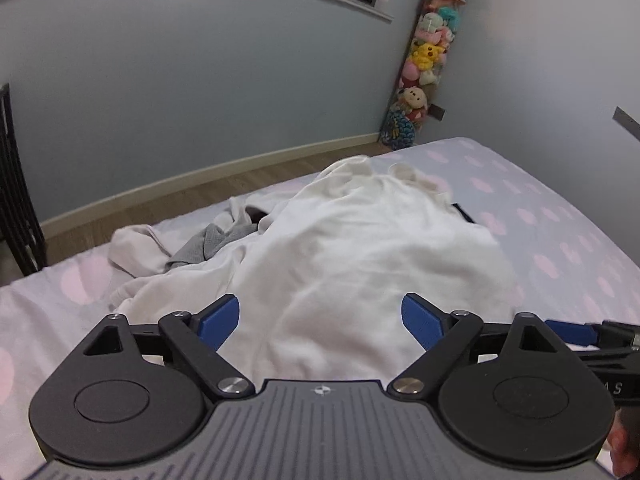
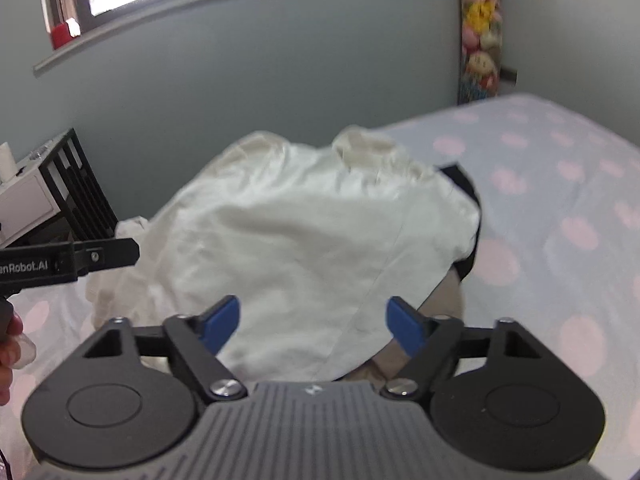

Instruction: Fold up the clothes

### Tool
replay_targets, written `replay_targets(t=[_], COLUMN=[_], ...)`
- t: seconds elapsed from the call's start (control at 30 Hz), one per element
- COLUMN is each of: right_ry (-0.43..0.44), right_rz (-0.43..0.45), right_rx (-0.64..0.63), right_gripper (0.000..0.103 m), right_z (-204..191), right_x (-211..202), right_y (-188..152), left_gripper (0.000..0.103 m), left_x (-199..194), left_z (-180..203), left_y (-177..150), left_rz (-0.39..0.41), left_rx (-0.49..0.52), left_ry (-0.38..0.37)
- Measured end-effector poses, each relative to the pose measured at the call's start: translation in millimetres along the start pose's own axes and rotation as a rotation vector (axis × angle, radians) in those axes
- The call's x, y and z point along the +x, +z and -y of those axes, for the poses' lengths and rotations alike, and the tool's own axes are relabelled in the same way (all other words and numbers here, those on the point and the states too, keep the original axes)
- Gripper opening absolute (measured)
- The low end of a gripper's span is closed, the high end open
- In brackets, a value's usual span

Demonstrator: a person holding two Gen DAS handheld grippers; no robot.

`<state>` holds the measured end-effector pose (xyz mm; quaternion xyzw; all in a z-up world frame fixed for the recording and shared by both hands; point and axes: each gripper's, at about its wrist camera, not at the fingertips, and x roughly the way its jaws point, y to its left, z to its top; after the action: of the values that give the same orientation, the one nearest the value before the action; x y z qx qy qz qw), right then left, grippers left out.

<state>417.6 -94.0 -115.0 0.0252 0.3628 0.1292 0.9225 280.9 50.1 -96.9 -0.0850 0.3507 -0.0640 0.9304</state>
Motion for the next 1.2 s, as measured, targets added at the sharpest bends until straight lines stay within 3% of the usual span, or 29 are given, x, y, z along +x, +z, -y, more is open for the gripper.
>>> replay_targets(t=[0.17,0.2,0.23,0.3,0.33,0.4,0.43,0.57,0.6,0.73,0.93,1.2], right_ry=[0.078,0.093,0.108,0.139,0.145,0.127,0.119,0.101,0.096,0.065,-0.013,-0.152], right_rz=[-0.072,-0.086,-0.097,-0.091,-0.079,-0.052,-0.033,0.027,0.047,0.131,0.279,0.479], right_rx=[0.063,0.069,0.073,0.092,0.098,0.074,0.060,0.047,0.044,0.040,0.067,0.125], right_gripper=[0.080,0.073,0.055,0.038,0.022,0.007,0.005,0.003,0.003,0.003,0.003,0.003], right_z=[0,-2,-4,-6,-6,-10,-11,-12,-12,-8,9,44], right_x=[37,43,48,52,52,48,44,22,14,-28,-112,-245], right_y=[-12,-15,-19,-23,-23,-21,-20,-9,-7,1,13,-7], left_gripper=[0.072,0.064,0.059,0.046,0.043,0.033,0.030,0.003,0.002,0.001,0.000,0.000], left_x=[31,32,33,35,36,38,37,24,17,-16,-83,-170], left_z=[-2,0,1,4,5,8,9,16,20,42,104,209], left_y=[-6,-6,-5,-5,-4,-4,-2,5,6,16,32,20], left_rz=[-0.068,-0.071,-0.074,-0.080,-0.083,-0.090,-0.095,-0.088,-0.080,-0.044,0.047,0.102], left_rx=[-0.003,-0.003,-0.003,-0.004,-0.004,-0.005,-0.007,0.006,0.016,0.068,0.158,0.255], left_ry=[-0.020,-0.027,-0.035,-0.051,-0.059,-0.074,-0.074,-0.083,-0.101,-0.153,-0.299,-0.549])
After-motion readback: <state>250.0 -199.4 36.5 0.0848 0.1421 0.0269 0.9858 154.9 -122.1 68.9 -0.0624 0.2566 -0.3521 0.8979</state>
